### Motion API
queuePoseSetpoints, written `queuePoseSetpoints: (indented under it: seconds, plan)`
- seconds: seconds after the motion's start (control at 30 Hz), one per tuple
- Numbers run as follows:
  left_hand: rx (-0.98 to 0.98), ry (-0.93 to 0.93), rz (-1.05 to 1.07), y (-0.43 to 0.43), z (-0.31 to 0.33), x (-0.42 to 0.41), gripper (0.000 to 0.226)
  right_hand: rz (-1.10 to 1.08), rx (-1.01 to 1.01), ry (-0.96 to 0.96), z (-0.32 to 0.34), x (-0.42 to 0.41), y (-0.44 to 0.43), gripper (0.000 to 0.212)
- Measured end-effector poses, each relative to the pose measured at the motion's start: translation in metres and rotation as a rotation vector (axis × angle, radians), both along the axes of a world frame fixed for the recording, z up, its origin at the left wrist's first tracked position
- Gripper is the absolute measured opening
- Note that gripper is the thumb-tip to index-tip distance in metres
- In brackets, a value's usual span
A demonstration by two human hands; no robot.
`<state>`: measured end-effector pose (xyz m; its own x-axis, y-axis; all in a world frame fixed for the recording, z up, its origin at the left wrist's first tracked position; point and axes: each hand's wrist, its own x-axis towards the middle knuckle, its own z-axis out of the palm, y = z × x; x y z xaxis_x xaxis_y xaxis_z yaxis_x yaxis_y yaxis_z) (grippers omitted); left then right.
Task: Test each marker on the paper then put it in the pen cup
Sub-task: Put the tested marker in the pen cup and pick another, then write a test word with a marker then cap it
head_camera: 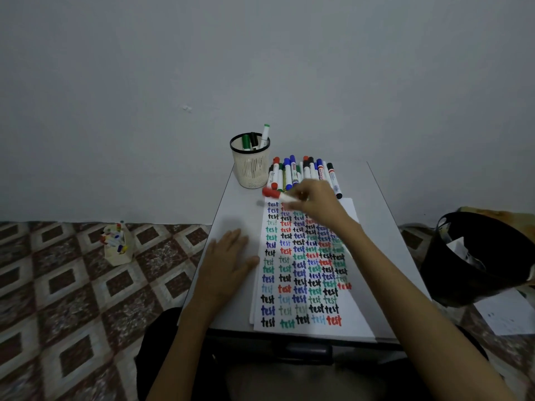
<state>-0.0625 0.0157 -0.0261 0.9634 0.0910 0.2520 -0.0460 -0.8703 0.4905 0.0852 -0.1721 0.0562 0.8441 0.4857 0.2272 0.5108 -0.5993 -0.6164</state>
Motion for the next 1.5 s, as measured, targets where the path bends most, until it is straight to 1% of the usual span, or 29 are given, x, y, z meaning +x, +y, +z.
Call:
queuePoseSetpoints:
  seconds: [0.03,0.07,0.17,0.3,0.37,0.4,0.47,0.67,0.73,0.8,0.87,0.9,0.97,1.03,1.13,1.3,1.4,1.5]
  plan:
    - [0.054,0.03,-0.011,0.001,-0.004,0.002,0.089,-0.024,0.055,-0.005,0.008,0.01,0.007,0.024]
    - [0.075,0.036,-0.01,0.0,-0.007,0.003,0.089,-0.047,0.111,-0.011,0.017,0.018,0.015,0.023]
    - [0.047,0.014,0.013,0.0,-0.008,0.005,0.075,-0.102,0.309,-0.062,0.047,0.038,0.042,0.017]
    - [0.053,-0.022,0.026,0.001,-0.01,0.005,0.071,-0.207,0.581,-0.159,0.074,0.064,0.075,0.019]
    - [0.042,-0.033,0.028,0.001,-0.011,0.007,0.069,-0.26,0.643,-0.185,0.077,0.073,0.089,0.021]
    - [0.036,-0.041,0.03,0.002,-0.011,0.008,0.068,-0.285,0.618,-0.202,0.076,0.077,0.094,0.022]
    - [0.023,-0.059,0.032,0.003,-0.011,0.008,0.067,-0.32,0.492,-0.213,0.072,0.083,0.104,0.025]
    - [-0.011,-0.076,0.037,0.002,-0.011,0.009,0.066,-0.354,0.116,-0.146,0.05,0.096,0.117,0.034]
    - [-0.013,-0.079,0.036,0.002,-0.011,0.009,0.066,-0.348,0.126,-0.13,0.044,0.098,0.115,0.038]
    - [-0.018,-0.081,0.032,0.003,-0.012,0.009,0.066,-0.348,0.24,-0.154,0.042,0.096,0.105,0.04]
    - [-0.032,-0.089,0.029,0.003,-0.011,0.009,0.065,-0.391,0.359,-0.162,0.036,0.096,0.083,0.034]
    - [-0.035,-0.094,0.03,0.003,-0.011,0.008,0.065,-0.435,0.373,-0.145,0.029,0.099,0.068,0.028]
    - [-0.025,-0.091,0.028,0.002,-0.01,0.008,0.066,-0.567,0.293,-0.088,0.006,0.109,0.031,0.022]
    - [-0.021,-0.087,0.028,0.002,-0.01,0.008,0.068,-0.699,0.162,0.0,-0.019,0.116,-0.007,0.023]
    - [-0.026,-0.083,0.037,0.001,-0.009,0.008,0.068,-0.737,0.063,0.121,-0.041,0.113,-0.042,0.015]
    - [-0.021,-0.07,0.039,0.0,-0.008,0.008,0.069,-0.693,0.049,0.136,-0.048,0.107,-0.052,0.026]
    - [-0.016,-0.065,0.038,0.0,-0.007,0.008,0.069,-0.694,0.045,0.119,-0.047,0.105,-0.051,0.025]
    - [-0.017,-0.06,0.037,0.001,-0.007,0.007,0.069,-0.761,0.129,0.063,-0.04,0.091,-0.052,0.023]
